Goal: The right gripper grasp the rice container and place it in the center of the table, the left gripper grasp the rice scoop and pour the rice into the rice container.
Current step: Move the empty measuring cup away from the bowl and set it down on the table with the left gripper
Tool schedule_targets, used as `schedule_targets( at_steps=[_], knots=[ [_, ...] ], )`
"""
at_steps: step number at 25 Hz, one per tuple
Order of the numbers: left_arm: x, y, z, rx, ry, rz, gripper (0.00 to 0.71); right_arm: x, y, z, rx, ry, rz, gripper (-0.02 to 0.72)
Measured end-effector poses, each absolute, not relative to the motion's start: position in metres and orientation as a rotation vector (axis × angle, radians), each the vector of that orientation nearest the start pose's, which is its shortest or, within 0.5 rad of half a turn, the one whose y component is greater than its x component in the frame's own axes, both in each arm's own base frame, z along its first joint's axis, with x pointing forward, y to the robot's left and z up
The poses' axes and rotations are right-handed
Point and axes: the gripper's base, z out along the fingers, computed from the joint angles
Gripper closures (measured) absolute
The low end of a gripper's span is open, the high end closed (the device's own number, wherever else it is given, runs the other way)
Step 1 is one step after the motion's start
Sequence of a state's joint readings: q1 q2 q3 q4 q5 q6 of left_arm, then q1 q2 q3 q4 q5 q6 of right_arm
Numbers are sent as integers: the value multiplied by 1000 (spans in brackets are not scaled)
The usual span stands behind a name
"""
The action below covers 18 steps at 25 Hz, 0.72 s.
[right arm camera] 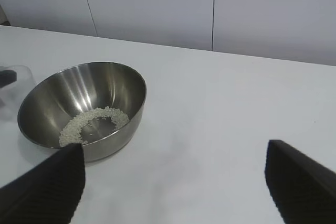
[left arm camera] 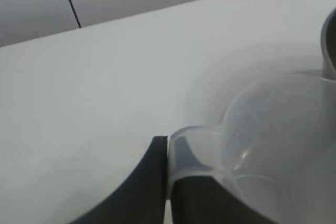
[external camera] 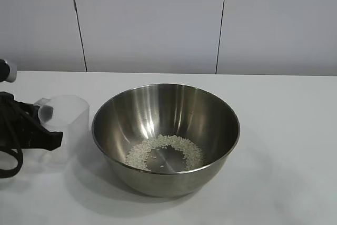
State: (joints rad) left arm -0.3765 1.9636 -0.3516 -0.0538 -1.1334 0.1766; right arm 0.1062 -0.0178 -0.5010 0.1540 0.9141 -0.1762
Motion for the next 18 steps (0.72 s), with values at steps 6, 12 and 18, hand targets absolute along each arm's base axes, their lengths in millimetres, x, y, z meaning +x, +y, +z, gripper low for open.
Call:
schedule_targets(
  at_steps=[6, 12, 18],
  knots=[
    [245, -90, 68, 480, 1960, -81, 707, -4, 11, 291, -259, 1854, 131, 66],
    [248, -91, 61, 449, 1972, -98, 705, -4, 11, 291, -259, 1854, 131, 66],
    [241, -89, 59, 456, 1996, -96, 498, -4, 11, 291, -259, 1854, 131, 66]
  ],
)
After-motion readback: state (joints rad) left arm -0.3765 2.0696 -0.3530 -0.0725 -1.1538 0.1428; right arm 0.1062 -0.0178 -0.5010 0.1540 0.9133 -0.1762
